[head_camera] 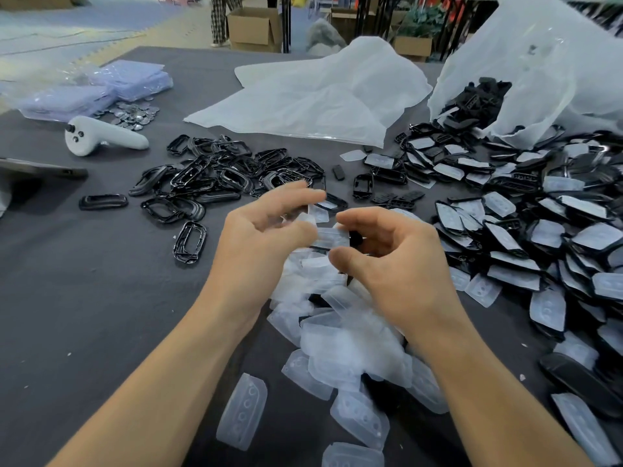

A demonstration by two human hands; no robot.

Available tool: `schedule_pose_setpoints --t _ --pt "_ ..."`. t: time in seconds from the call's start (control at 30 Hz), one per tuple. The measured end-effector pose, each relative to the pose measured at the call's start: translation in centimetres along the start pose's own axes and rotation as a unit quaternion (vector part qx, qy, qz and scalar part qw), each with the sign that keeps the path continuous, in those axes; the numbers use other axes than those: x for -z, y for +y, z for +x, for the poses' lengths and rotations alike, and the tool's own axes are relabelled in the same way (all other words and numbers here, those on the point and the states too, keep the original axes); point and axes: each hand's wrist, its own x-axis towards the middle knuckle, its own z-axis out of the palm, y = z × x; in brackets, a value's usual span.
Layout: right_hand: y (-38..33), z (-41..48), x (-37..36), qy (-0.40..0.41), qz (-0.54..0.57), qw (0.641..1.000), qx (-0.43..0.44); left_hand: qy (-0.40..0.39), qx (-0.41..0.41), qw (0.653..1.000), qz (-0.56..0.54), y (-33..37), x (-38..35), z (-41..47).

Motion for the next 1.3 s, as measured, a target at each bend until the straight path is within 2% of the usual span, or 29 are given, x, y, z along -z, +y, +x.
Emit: schedule_pose_setpoints --t 0.1,0.27,0.37,0.57,0.73,0.97,1.3 --pt "-0.2 0.3 0.2 -0.009 0.068 0.998 -0.016 -0.072 -0.061 0.995 0.041 0.2 0.4 -0.1" --pt "-1.0 0.3 0.4 -0.042 0.164 0.982 -0.082 -0.051 -0.055 0.997 0.003 -0.1 0.5 0.2" --pt "-1.2 0.3 0.5 -0.050 0.164 0.979 -0.106 -0.059 -0.023 0.997 -0.034 -0.2 0.4 0.2" --pt "-1.0 0.5 0.5 -0.040 0.128 0.986 -0.098 -0.037 0.051 0.998 -0.023 0.0 -0.1 0.2" --pt "-1.4 0.3 0.2 -0.021 0.162 0.978 -0.132 -0.045 0.084 0.994 -0.044 -0.1 0.0 0.0" --pt "-1.7 0.2 0.5 -0.018 0.193 0.966 -0.171 -0.077 0.110 0.986 -0.102 0.0 0.2 0.2" --pt "-1.3 0.3 0.7 -0.021 0.189 0.967 -0.171 -0.046 0.123 0.987 -0.092 -0.4 0.0 0.3"
